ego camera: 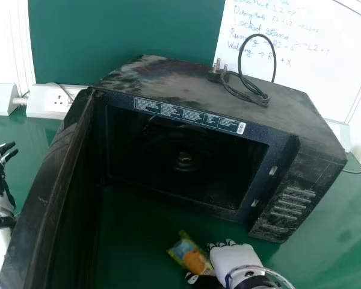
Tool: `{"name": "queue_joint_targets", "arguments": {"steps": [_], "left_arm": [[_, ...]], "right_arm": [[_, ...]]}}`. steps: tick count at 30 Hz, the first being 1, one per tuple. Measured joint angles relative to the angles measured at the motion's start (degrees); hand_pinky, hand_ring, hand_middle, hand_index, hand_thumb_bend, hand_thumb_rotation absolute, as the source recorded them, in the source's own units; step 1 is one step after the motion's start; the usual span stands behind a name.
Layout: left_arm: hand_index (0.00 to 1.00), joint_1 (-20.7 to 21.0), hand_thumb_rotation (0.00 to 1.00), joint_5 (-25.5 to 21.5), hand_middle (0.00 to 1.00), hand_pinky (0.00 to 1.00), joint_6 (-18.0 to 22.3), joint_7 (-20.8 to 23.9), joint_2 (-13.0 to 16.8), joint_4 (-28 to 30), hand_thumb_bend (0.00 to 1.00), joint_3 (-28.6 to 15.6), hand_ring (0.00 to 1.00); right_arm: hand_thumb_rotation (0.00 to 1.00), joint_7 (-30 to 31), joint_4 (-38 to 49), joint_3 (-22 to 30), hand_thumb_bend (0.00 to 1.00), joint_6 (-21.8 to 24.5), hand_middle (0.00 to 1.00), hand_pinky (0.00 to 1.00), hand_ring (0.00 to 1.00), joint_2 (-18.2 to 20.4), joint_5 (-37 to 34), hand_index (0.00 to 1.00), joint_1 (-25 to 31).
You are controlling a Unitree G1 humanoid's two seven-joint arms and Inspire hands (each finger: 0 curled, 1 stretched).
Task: Put biscuit inside oven
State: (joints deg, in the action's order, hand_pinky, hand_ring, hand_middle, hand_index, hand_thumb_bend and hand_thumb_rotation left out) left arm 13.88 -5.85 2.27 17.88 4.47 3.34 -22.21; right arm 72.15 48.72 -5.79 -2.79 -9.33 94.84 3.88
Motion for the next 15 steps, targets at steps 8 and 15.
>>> {"name": "queue_joint_targets", "arguments": {"steps": [8,15], "left_arm": [[0.5,0.0,0.04,-0.02,0.68,0.7,0.0,-0.12,0.0,0.0,0.5,-0.01,0.66],[0.5,0.0,0.04,-0.05,0.69,0.7,0.03,-0.5,0.03,0.0,0.5,-0.01,0.67]], "right_arm": [[0.17,1.34,0.25,0.05,0.76,-0.39,0.95,0.77,0.94,-0.42,0.07,0.92,-0.38],[0.17,-0.14,-0.19,-0.16,0.78,-0.47,0.95,0.79,0.94,-0.48,0.48,0.92,0.43]]}}
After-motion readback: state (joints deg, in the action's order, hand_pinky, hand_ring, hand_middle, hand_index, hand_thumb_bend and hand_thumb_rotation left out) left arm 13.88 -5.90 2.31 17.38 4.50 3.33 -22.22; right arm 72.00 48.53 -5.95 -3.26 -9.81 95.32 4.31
